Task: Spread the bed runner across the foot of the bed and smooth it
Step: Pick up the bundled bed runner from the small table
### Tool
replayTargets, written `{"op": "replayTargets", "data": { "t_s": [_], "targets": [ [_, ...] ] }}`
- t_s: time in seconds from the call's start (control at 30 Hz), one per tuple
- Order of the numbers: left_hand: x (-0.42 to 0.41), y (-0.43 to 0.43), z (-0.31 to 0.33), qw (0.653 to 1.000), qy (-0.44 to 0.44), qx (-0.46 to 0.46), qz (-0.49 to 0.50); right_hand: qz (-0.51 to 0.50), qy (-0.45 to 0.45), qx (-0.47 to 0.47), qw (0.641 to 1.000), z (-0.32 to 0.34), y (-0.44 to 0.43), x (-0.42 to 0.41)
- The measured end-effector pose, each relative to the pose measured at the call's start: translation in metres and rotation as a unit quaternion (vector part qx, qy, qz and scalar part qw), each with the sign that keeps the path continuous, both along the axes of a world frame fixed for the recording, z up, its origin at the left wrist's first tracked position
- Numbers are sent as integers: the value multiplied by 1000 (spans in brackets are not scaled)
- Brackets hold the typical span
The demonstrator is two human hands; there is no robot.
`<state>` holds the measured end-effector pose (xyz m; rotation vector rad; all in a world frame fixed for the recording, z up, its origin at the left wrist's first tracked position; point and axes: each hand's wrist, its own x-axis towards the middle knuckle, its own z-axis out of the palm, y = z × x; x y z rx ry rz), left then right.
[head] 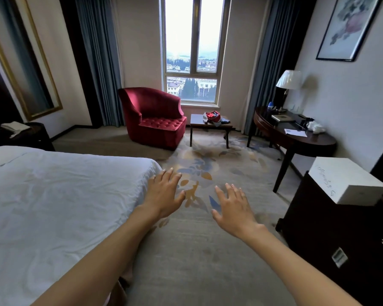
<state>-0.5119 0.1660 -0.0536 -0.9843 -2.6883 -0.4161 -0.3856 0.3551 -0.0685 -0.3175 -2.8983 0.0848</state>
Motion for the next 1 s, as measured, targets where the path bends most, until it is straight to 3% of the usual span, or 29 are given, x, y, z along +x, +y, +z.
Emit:
{"op": "replayTargets", "data": {
  "t_s": [0.23,0.53,1.0],
  "targets": [
    [-104,55,-12,1000,-5,8,-22,-8,1,-6,1000,-6,54,-91],
    [-258,191,-37,998,12,-17,-58,-14,14,-9,1000,-36,167,-232],
    [-511,360,8,997,62,24,-43,-16,61,-12,998,2,338,-492]
  ]
}}
